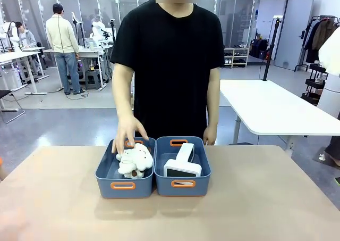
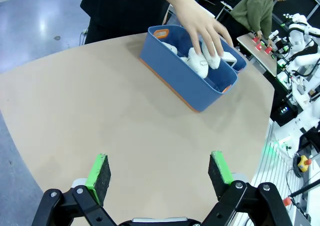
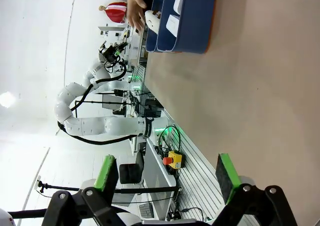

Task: Sort the digital clocks into the basket.
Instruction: Pick up the Digital clock from the table and place it into the empty Plastic storage basket.

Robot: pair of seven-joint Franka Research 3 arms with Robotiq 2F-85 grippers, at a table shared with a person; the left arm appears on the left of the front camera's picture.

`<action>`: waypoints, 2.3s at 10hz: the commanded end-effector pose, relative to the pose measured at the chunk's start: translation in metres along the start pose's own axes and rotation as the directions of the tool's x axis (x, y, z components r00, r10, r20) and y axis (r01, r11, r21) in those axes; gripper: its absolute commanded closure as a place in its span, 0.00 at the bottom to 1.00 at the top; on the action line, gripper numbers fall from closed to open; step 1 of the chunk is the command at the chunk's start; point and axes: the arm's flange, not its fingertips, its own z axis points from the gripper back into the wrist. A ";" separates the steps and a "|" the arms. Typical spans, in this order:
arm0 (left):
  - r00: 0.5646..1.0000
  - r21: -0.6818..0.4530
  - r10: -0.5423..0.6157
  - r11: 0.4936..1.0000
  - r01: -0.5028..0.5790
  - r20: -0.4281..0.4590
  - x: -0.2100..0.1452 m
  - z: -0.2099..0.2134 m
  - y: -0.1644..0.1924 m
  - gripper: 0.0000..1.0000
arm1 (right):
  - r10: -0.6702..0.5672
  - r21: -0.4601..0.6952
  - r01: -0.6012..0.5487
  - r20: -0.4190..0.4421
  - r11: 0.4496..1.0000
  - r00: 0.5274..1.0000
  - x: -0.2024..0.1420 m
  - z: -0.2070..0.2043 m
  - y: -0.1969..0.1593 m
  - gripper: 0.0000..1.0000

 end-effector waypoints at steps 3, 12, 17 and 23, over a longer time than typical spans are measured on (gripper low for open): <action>1.000 0.007 0.015 1.000 -0.015 -0.013 0.003 0.001 -0.003 0.00 | -0.028 -0.020 0.028 0.000 0.999 1.000 -0.002 -0.004 0.003 0.00; 1.000 0.007 0.015 1.000 -0.015 -0.013 0.003 0.001 -0.003 0.00 | -0.028 -0.020 0.028 0.000 0.999 1.000 -0.002 -0.004 0.003 0.00; 1.000 0.007 0.015 1.000 -0.015 -0.013 0.003 0.001 -0.003 0.00 | -0.028 -0.020 0.028 0.000 0.999 1.000 -0.002 -0.004 0.003 0.00; 1.000 0.007 0.015 1.000 -0.015 -0.013 0.003 0.001 -0.003 0.00 | -0.028 -0.020 0.028 0.000 0.999 1.000 -0.002 -0.004 0.003 0.00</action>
